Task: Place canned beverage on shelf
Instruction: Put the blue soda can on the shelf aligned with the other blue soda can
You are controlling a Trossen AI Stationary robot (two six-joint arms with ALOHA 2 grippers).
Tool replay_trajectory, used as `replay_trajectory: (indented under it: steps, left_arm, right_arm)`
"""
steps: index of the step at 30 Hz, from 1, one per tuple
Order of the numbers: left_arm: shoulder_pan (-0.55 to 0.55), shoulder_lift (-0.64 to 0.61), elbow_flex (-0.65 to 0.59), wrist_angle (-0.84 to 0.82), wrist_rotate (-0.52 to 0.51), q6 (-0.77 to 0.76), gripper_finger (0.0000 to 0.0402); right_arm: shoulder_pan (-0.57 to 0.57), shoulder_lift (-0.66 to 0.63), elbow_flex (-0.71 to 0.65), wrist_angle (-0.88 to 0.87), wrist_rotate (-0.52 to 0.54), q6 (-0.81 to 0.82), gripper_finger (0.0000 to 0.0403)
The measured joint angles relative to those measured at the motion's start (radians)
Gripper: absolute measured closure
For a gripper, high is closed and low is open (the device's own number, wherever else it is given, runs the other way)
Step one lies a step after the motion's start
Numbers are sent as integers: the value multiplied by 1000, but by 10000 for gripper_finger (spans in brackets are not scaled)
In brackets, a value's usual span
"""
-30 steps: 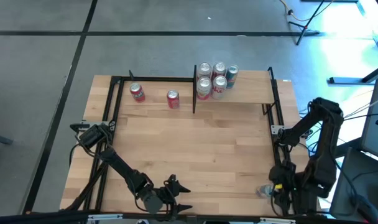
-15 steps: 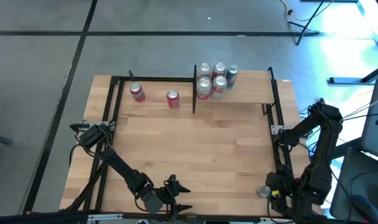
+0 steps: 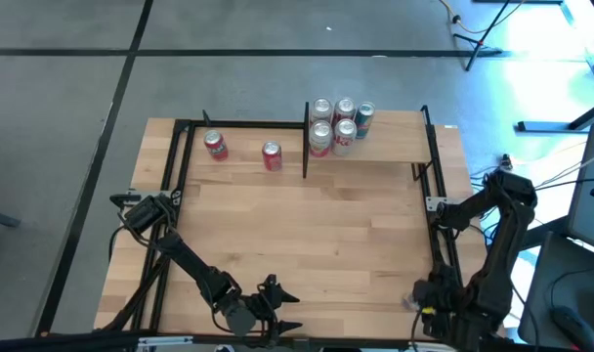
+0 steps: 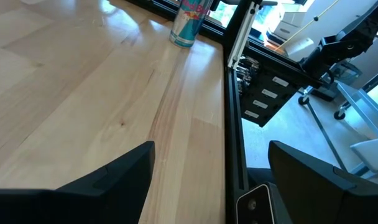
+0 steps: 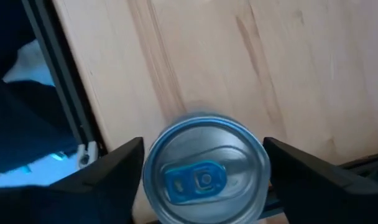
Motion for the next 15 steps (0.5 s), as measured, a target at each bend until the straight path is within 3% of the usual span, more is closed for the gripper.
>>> replay_trajectory:
  steps: [6, 15]
  left_arm:
    - [1, 0, 0, 0, 0, 0, 102]
    - [1, 0, 0, 0, 0, 0, 102]
  right_arm:
    - [0, 16, 0, 3, 28, -96, 203]
    - [-49, 17, 54, 10, 107, -414, 204]
